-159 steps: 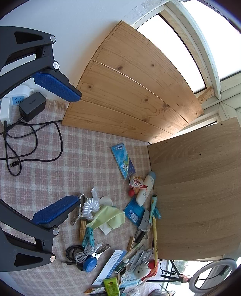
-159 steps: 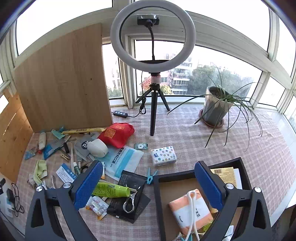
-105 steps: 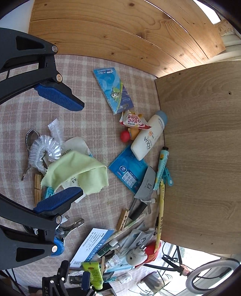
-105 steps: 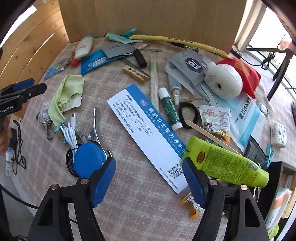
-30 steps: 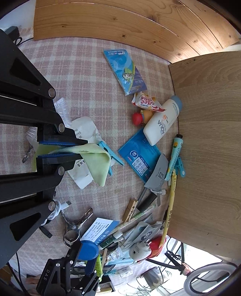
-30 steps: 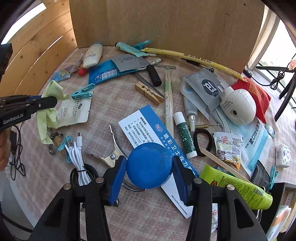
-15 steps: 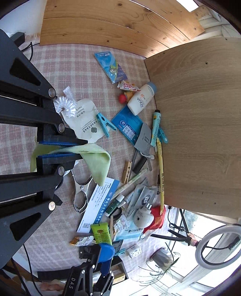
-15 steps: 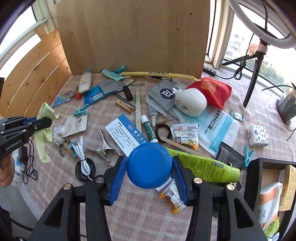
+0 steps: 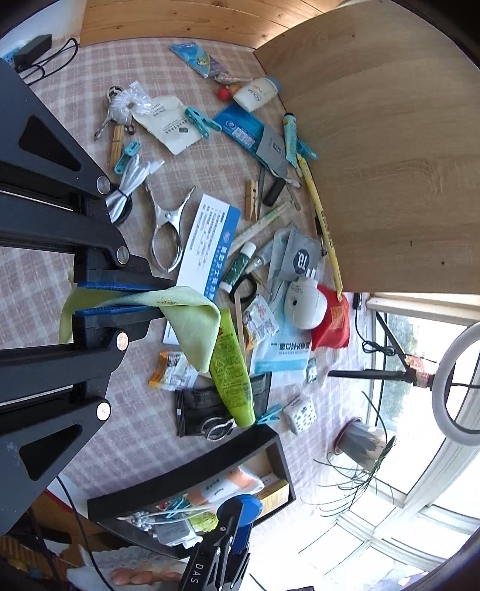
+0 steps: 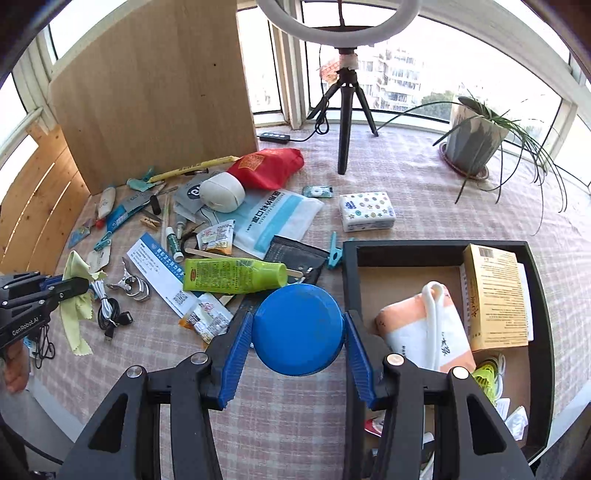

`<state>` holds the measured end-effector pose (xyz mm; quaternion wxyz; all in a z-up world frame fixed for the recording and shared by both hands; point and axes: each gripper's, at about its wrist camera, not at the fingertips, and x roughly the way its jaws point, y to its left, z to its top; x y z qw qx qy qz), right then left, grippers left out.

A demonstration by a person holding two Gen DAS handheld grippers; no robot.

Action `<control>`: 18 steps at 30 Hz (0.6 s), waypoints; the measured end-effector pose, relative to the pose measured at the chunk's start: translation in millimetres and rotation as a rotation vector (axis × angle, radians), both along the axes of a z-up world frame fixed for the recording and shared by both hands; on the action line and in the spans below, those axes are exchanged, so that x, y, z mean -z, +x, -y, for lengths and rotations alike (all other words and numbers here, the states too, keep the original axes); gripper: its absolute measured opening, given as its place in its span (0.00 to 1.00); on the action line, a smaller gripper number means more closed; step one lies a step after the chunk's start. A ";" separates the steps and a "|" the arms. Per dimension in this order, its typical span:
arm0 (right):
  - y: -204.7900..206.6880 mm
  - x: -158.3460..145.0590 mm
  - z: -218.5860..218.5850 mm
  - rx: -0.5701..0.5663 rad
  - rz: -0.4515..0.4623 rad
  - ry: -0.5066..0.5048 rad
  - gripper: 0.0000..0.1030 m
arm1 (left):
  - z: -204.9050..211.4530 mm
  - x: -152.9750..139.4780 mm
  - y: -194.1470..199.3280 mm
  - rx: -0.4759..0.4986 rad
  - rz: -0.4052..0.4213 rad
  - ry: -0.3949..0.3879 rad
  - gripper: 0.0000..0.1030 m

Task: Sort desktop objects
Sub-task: 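Carry the cloth and blue lid to the black tray and release both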

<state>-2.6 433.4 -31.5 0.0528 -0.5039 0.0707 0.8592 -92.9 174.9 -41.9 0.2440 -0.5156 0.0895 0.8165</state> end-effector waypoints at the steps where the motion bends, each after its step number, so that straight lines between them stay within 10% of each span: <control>1: 8.8 -1.2 -14.3 0.022 -0.001 0.007 0.45 | -18.5 0.6 6.4 0.023 0.003 0.005 0.06; 18: 120.5 6.5 -196.4 0.317 0.031 0.033 0.45 | -289.9 17.0 99.9 0.367 0.061 0.037 0.07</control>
